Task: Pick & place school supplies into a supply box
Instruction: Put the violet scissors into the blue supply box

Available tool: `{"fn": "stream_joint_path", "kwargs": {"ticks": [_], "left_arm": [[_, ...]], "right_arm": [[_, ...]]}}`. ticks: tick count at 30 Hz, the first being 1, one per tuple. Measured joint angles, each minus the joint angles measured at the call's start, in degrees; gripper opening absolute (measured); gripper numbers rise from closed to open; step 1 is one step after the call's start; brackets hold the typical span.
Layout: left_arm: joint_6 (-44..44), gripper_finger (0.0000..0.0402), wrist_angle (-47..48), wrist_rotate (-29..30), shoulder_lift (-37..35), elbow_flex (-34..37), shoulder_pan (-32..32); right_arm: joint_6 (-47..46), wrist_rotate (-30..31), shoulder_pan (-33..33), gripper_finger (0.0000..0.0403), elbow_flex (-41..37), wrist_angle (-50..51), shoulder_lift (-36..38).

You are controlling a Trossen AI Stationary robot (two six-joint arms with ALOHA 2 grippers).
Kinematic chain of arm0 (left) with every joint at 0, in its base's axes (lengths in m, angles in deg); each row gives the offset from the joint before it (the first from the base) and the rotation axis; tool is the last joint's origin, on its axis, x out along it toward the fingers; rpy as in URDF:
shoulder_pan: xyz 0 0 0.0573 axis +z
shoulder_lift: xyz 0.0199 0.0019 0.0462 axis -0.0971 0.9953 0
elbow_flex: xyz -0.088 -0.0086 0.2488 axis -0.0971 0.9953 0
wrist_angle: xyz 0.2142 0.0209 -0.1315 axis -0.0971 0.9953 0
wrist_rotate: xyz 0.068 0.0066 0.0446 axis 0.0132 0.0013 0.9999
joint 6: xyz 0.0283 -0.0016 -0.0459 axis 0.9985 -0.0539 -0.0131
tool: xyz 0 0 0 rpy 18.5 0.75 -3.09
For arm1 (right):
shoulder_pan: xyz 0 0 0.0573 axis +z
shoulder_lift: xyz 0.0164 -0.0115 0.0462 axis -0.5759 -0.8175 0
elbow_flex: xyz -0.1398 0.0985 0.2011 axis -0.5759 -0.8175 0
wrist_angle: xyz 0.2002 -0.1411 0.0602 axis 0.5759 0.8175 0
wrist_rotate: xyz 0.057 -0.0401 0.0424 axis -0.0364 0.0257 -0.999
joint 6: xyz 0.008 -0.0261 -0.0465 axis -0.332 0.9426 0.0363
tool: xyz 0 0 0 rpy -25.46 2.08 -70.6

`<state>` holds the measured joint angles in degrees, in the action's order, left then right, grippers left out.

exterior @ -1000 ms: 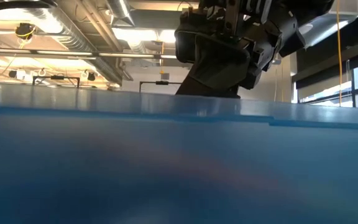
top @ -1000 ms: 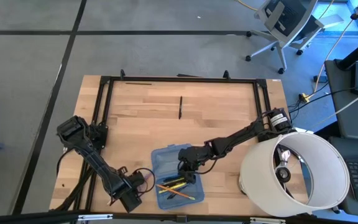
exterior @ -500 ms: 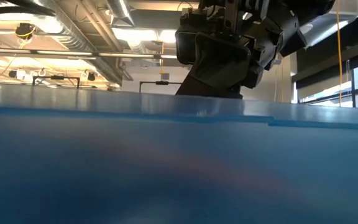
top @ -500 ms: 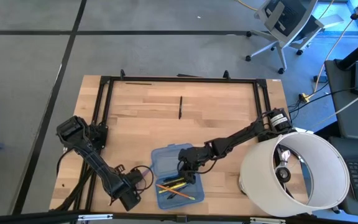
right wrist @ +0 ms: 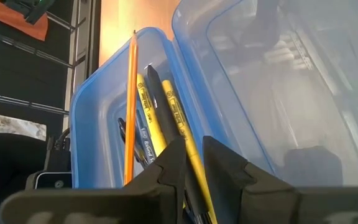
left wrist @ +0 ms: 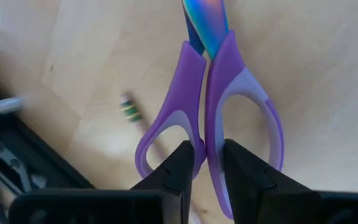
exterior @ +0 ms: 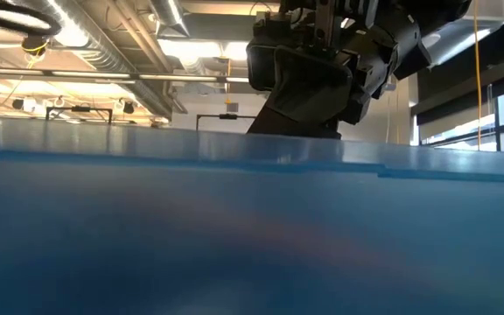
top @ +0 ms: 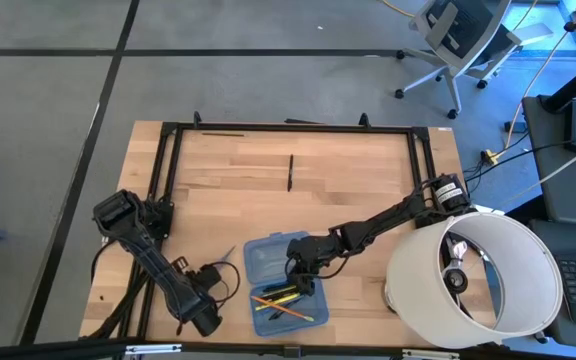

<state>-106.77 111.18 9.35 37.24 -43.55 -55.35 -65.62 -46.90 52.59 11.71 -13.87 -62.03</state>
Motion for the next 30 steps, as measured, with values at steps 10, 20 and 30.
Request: {"fn": "stream_joint_path", "kwargs": {"ticks": [10,20,30], "left_arm": [[4.56,0.0063,-0.61,3.25,-0.11,-7.09,1.38],[19.44,0.0064,-5.98,9.79,-0.3,-19.08,5.66],[28.55,0.0063,-20.02,10.85,2.23,-19.96,13.13]], "right_arm": [[-4.14,1.32,-0.41,0.0061,0.0,0.92,0.0],[1.67,-4.33,-1.62,0.0061,0.0,0.89,0.0],[7.53,-3.96,-6.77,0.0061,-0.08,19.29,5.69]]}}
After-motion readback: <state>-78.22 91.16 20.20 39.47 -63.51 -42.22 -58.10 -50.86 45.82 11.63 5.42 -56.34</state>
